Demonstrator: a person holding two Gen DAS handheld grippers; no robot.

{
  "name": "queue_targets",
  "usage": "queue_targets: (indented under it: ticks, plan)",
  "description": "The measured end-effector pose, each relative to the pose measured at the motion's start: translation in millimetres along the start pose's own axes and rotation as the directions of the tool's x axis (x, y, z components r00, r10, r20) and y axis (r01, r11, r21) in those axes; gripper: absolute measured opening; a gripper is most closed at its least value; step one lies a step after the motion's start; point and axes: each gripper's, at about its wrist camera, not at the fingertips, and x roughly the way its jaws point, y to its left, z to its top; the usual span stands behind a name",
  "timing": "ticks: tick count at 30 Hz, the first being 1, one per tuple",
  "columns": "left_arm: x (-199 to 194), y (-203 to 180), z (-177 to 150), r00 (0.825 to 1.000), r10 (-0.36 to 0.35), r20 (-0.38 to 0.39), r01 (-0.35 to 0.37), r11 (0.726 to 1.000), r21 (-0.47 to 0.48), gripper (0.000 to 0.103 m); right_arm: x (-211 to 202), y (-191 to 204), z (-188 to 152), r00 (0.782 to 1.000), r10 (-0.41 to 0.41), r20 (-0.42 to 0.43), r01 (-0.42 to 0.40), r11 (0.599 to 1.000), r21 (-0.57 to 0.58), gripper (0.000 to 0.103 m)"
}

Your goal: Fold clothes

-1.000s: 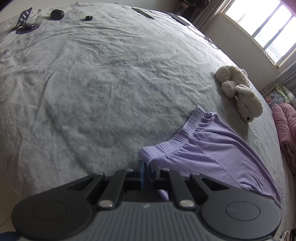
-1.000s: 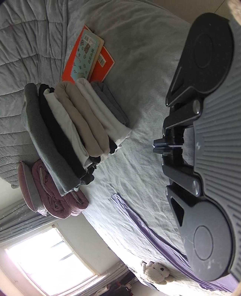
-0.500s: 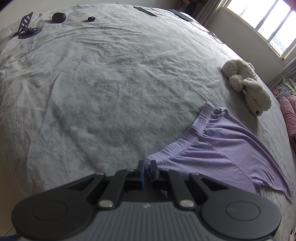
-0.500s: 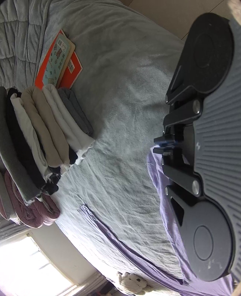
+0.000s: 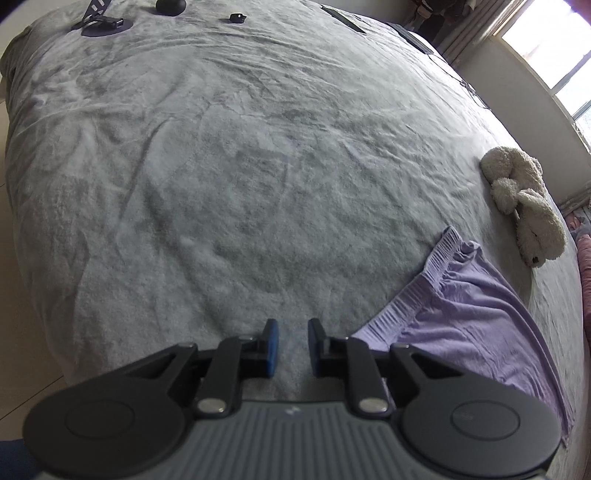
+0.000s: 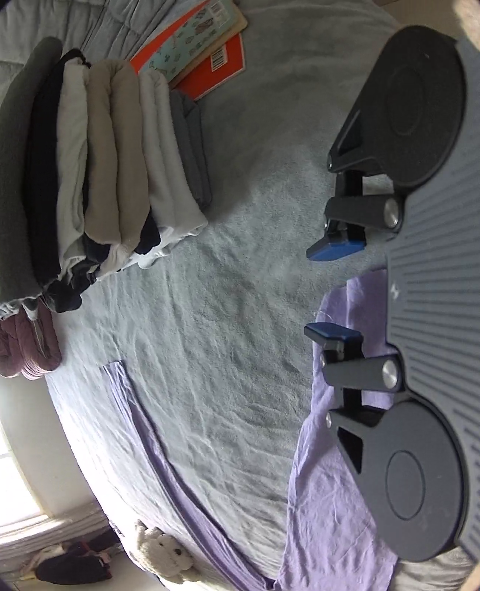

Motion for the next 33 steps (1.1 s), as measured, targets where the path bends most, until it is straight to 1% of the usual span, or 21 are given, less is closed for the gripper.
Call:
queue_targets:
  ticks: [2, 5, 7, 8, 9, 10, 11, 12, 13, 17, 19, 23, 25, 28, 30, 31, 33]
  plan:
    - [1, -5, -4, 1.0, -0.024, -0.008, 0.024, 1.0, 0.019, 0.017, 12, -2, 5, 0.999, 0.014, -0.038, -0.014, 1.0, -0.017, 0.042]
    - [3, -13, -9, 0.999, -0.044, -0.023, 0.045, 0.998, 0.048, 0.017, 9, 6, 1, 0.999, 0.039, -0.027, -0.04, 0.997, -0.063, 0.042]
    - [5, -17, -12, 0.998, -0.047, -0.033, 0.049, 0.997, 0.062, 0.017, 9, 10, 0, 0.998, 0.062, -0.027, -0.064, 0.995, -0.073, 0.042]
    - [6, -18, -13, 0.998, -0.044, -0.034, 0.047, 0.997, 0.069, 0.017, 11, 12, -1, 0.997, 0.063, -0.036, -0.066, 0.995, -0.081, 0.042]
    - [7, -20, -14, 0.999, -0.041, -0.036, 0.044, 0.996, 0.076, 0.017, 13, 14, -2, 0.998, 0.045, -0.037, -0.048, 0.993, -0.104, 0.041]
    - [8, -22, -15, 0.999, -0.034, -0.036, 0.037, 0.996, 0.085, 0.017, 14, 17, -3, 0.999, 0.023, -0.037, -0.028, 0.991, -0.129, 0.036]
    - [8, -23, -16, 0.999, -0.023, -0.034, 0.026, 0.995, 0.096, 0.017, 16, 20, -4, 0.999, 0.002, -0.036, -0.007, 0.988, -0.154, 0.021]
    - [8, -24, -17, 0.999, -0.013, -0.031, 0.016, 0.994, 0.105, 0.017, 18, 23, -5, 0.999, -0.019, -0.034, 0.013, 0.984, -0.179, 0.012]
    - [9, -25, -17, 1.0, -0.004, -0.027, 0.007, 0.994, 0.113, 0.017, 17, 23, -4, 1.0, -0.02, -0.024, 0.016, 0.984, -0.176, 0.002]
    - [10, -25, -18, 1.0, 0.023, -0.014, -0.02, 0.991, 0.136, 0.017, 6, 27, -4, 0.992, -0.095, 0.088, 0.11, 0.975, -0.191, 0.002]
    - [10, -24, -18, 1.0, 0.028, -0.014, -0.026, 0.99, 0.14, 0.017, 7, 28, -4, 0.988, -0.123, 0.095, 0.139, 0.97, -0.199, 0.002]
    - [10, -25, -18, 0.999, 0.032, -0.014, -0.03, 0.99, 0.137, 0.016, 17, 31, -5, 0.981, -0.179, 0.069, 0.19, 0.953, -0.234, 0.001]
    - [10, -24, -17, 0.999, 0.028, -0.017, -0.026, 0.992, 0.127, 0.017, 20, 32, -5, 0.976, -0.209, 0.069, 0.219, 0.942, -0.253, 0.001]
    - [9, -18, -14, 1.0, 0.008, -0.028, -0.006, 0.997, 0.081, 0.017, 18, 33, -5, 0.973, -0.214, 0.085, 0.229, 0.943, -0.242, 0.001]
    - [7, -11, -9, 1.0, -0.008, -0.03, 0.01, 0.999, 0.04, 0.017, 16, 34, -5, 0.972, -0.217, 0.094, 0.233, 0.943, -0.236, 0.003]
    - [6, -9, -7, 0.999, -0.017, -0.03, 0.018, 0.999, 0.026, 0.017, 15, 35, -6, 0.971, -0.218, 0.098, 0.235, 0.943, -0.234, 0.006]
    - [4, -6, -4, 0.999, -0.031, -0.03, 0.032, 0.999, 0.015, 0.017, 13, 36, -6, 0.97, -0.22, 0.105, 0.239, 0.943, -0.231, 0.007]
